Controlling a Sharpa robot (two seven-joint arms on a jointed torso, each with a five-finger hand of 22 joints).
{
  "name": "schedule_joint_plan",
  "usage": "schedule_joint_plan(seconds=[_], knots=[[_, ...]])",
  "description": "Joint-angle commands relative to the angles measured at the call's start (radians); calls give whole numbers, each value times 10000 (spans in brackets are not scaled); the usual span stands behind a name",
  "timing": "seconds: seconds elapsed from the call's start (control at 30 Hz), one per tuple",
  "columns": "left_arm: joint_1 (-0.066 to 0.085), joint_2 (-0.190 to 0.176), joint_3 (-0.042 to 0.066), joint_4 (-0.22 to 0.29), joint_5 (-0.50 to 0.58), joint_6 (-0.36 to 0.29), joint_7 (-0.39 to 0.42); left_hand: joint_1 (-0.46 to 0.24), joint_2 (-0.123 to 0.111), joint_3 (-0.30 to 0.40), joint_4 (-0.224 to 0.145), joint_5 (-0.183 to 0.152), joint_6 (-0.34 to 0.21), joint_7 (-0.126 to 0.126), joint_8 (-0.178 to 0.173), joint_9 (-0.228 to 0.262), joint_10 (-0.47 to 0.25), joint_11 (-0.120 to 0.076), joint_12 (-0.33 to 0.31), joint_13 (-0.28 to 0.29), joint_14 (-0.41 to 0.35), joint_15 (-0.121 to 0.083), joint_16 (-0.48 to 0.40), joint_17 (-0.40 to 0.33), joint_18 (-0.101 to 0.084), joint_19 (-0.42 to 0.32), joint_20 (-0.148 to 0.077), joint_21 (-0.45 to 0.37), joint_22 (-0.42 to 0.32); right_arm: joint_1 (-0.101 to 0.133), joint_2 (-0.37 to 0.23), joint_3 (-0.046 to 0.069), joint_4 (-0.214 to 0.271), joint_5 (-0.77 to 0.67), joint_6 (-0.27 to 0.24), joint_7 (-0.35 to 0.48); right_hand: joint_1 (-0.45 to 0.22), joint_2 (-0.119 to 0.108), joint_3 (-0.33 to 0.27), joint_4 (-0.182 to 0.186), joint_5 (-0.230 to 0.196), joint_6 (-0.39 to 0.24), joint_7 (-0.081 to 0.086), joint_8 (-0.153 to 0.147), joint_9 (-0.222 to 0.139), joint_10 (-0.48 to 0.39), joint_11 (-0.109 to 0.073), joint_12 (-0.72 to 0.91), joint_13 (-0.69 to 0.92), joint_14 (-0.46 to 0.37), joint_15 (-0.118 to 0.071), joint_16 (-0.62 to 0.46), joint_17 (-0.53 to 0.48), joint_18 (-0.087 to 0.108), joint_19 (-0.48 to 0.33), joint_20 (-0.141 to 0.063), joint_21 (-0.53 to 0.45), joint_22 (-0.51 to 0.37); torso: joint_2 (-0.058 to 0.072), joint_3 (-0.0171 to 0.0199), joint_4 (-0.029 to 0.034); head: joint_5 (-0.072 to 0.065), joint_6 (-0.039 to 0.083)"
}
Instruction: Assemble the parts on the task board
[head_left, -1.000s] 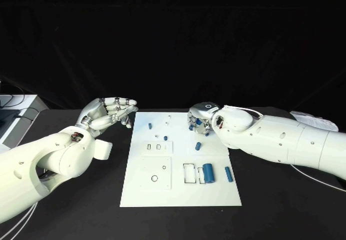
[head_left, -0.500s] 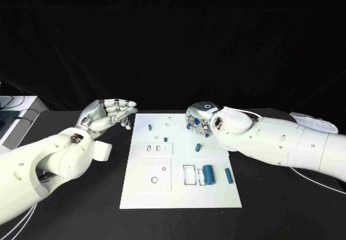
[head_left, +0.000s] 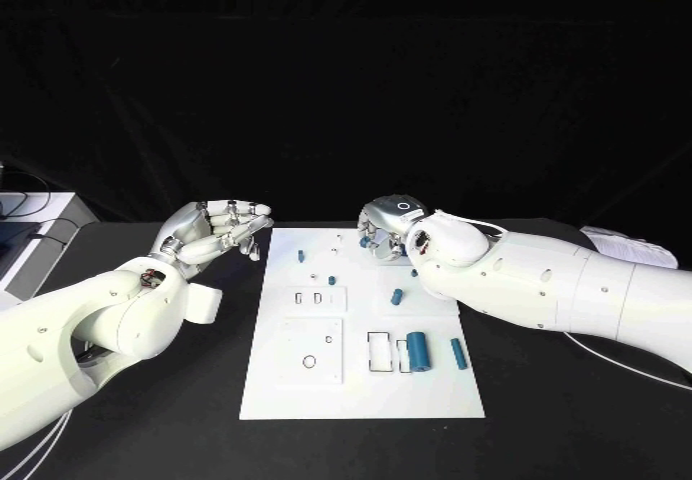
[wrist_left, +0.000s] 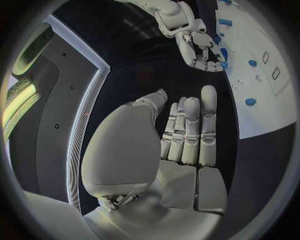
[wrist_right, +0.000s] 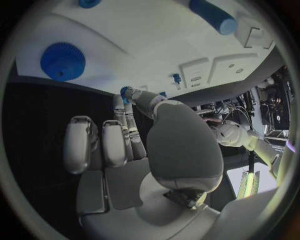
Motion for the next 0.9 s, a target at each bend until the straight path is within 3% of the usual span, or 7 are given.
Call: schedule_joint_plan(seconds=[0.03, 0.23, 0.43, 0.9], knots=[[6, 6, 9, 11, -34, 81, 70, -60, 37, 56, 5, -23, -53, 0, 7, 14, -70, 1, 26, 16, 32, 16, 39, -9, 128, -73, 21, 53, 9, 7, 178, 9, -172, -400, -608, -361, -81, -23, 63, -9, -18, -8, 7, 27, 102, -58, 22, -38, -8, 227, -8, 39, 14, -165, 64, -15, 56, 29, 19, -8, 7, 0, 17], [7, 17, 9, 33, -38, 79, 66, -60, 37, 56, 5, -23, -53, 0, 7, 14, -70, 1, 26, 16, 32, 16, 39, -9, 128, -73, 21, 53, 9, 6, 604, 13, -626, -457, -857, -335, -145, -55, 62, 25, -104, -20, 2, 32, 135, -66, 22, -35, -16, 229, -2, 59, 29, -170, 74, -5, 73, 64, 32, -15, 44, -35, -29], [7, 23, 9, 63, -46, 78, 63, -60, 37, 56, 5, -23, -53, 0, 7, 14, -70, 1, 26, 16, 32, 16, 39, -9, 128, -73, 21, 53, 9, -1, 913, 14, -998, -475, -915, -297, -134, -60, 83, 17, -94, -39, 3, 25, 142, -85, 23, -40, -23, 227, -3, 58, 15, -170, 76, -4, 76, 71, 86, -64, 124, -71, -6], [9, 38, 12, 132, -70, 94, 55, -58, 28, 61, -6, -24, -67, 7, 3, 17, -92, 9, 25, 17, 40, 23, 64, 7, 128, -92, 27, 82, 28, -26, 1322, 14, -1497, -475, -840, -176, -173, -125, 113, 24, -86, -109, 30, -5, 169, -165, 52, -52, -50, 223, 16, 73, 10, -165, 60, 8, 59, 54, 197, -171, 240, -100, 52]])
